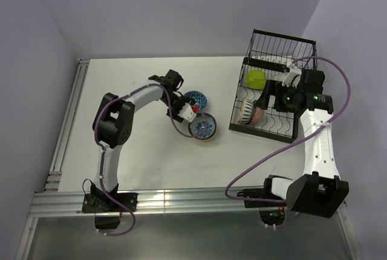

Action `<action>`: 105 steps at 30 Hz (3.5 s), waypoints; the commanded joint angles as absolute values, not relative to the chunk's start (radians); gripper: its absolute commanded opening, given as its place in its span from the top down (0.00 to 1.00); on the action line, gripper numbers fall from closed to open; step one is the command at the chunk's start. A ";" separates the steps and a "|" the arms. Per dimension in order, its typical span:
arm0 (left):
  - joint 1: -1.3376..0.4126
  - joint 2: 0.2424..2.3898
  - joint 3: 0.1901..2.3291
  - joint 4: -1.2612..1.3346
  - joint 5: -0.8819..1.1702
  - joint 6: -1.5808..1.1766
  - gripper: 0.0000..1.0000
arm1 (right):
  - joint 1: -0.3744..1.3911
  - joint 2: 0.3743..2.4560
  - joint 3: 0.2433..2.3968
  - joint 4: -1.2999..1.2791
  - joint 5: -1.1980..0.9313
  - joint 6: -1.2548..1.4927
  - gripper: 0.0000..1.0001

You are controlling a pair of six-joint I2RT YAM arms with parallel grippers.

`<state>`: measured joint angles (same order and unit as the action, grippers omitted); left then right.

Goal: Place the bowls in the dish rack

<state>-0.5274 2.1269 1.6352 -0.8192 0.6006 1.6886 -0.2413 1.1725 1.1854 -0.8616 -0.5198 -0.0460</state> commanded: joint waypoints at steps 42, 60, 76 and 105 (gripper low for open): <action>-0.551 1.533 1.269 -0.017 0.409 0.542 1.00 | -0.304 1.071 1.114 -0.719 -0.810 0.152 0.00; -0.891 1.568 1.264 0.411 0.370 -0.113 1.00 | -0.307 0.956 1.117 -0.753 -0.911 0.327 0.00; -1.011 1.661 1.296 0.497 0.382 -0.120 1.00 | -0.263 0.884 1.016 -0.653 -0.914 0.446 0.01; -1.065 1.730 1.356 0.433 0.302 -0.011 1.00 | -0.160 0.968 1.002 -0.615 -0.864 0.440 0.06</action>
